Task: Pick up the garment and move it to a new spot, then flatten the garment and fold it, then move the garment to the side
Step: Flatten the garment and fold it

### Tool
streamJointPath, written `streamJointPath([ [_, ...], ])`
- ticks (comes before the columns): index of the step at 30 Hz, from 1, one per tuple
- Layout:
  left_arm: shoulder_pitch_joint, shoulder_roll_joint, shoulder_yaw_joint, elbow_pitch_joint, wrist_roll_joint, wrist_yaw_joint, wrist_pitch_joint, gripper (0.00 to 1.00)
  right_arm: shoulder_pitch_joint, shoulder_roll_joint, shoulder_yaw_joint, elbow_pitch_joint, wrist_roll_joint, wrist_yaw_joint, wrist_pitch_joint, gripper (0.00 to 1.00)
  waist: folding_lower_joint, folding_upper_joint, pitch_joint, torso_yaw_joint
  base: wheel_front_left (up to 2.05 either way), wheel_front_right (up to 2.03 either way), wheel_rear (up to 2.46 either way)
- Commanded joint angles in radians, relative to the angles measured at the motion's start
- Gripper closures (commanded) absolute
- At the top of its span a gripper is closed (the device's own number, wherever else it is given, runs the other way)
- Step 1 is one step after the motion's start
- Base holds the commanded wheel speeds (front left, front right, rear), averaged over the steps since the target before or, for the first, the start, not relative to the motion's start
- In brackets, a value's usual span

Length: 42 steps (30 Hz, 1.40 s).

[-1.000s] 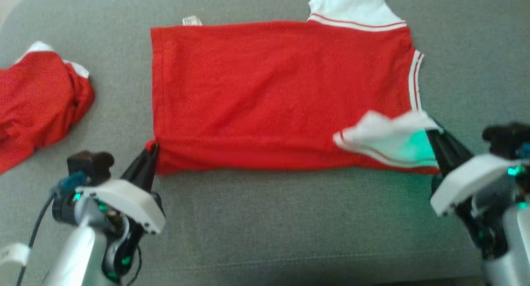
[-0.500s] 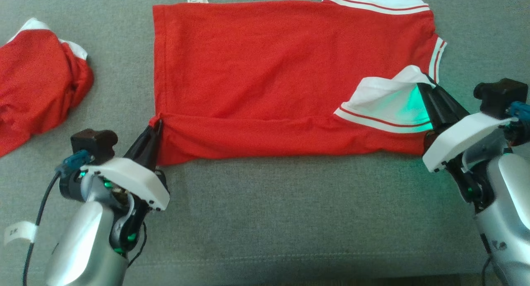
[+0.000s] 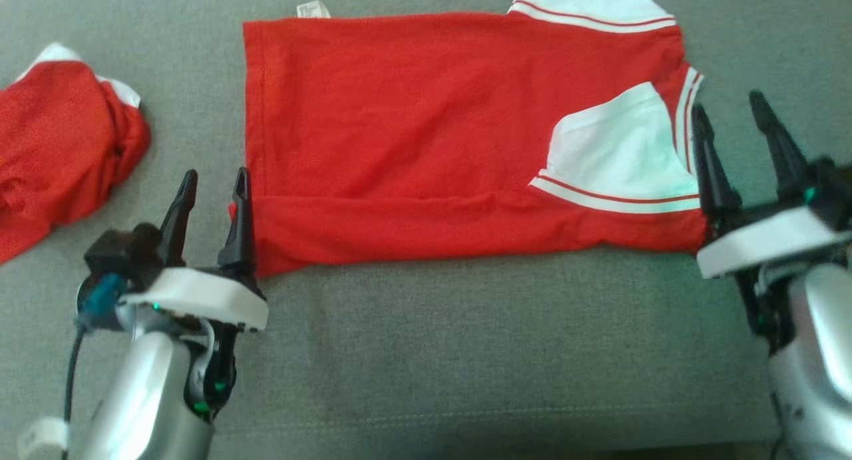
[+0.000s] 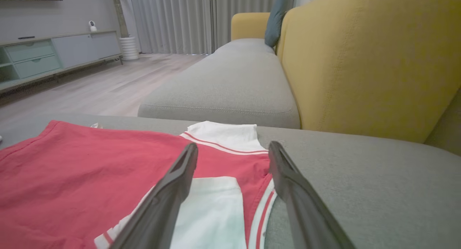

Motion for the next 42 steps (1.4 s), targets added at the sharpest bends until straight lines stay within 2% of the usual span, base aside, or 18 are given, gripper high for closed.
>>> streamJointPath([
  [1,0.006,0.013,0.044,-0.056,0.022,0.014,-0.022,0.0,0.054,0.021,-0.013,-0.06,-0.027,-0.001,-0.01,0.0,0.0,0.0,-0.016,-0.005,0.0,0.0,0.0],
  [5,0.047,0.008,0.053,-0.121,0.066,0.04,-0.039,0.0,0.171,0.082,-0.082,-0.162,-0.084,-0.001,0.012,0.0,0.0,0.0,-0.05,-0.006,0.0,0.0,0.0],
  [10,0.112,0.012,0.059,-0.172,0.1,0.057,-0.042,0.0,0.309,0.145,-0.119,-0.284,-0.118,-0.001,0.06,0.0,0.0,0.0,-0.093,-0.021,0.0,0.0,0.0],
  [14,0.164,0.014,0.057,-0.191,0.111,0.068,-0.042,0.0,0.38,0.174,-0.125,-0.344,-0.121,-0.001,0.091,0.0,0.0,0.0,-0.114,-0.032,0.0,0.0,0.0],
  [21,0.2,0.014,0.059,-0.201,0.111,0.079,-0.043,0.0,0.403,0.181,-0.12,-0.378,-0.124,-0.001,0.12,0.0,0.0,0.0,-0.125,-0.038,0.0,0.0,0.0],
  [30,0.184,0.009,0.04,-0.149,0.088,0.063,-0.01,0.0,0.389,0.175,-0.119,-0.355,-0.1,-0.001,0.161,0.0,0.0,0.0,-0.114,-0.042,0.0,0.0,0.0],
  [37,0.141,0.002,0.023,-0.061,0.053,0.029,0.044,0.0,0.308,0.128,-0.117,-0.249,-0.061,-0.001,0.252,0.0,0.0,0.0,-0.064,-0.048,0.0,0.0,0.0],
  [42,0.091,0.0,0.028,0.027,0.015,0.003,0.077,0.0,0.219,0.085,-0.117,-0.128,-0.025,-0.001,0.305,0.0,0.0,0.0,-0.023,-0.043,0.0,0.0,0.0],
])
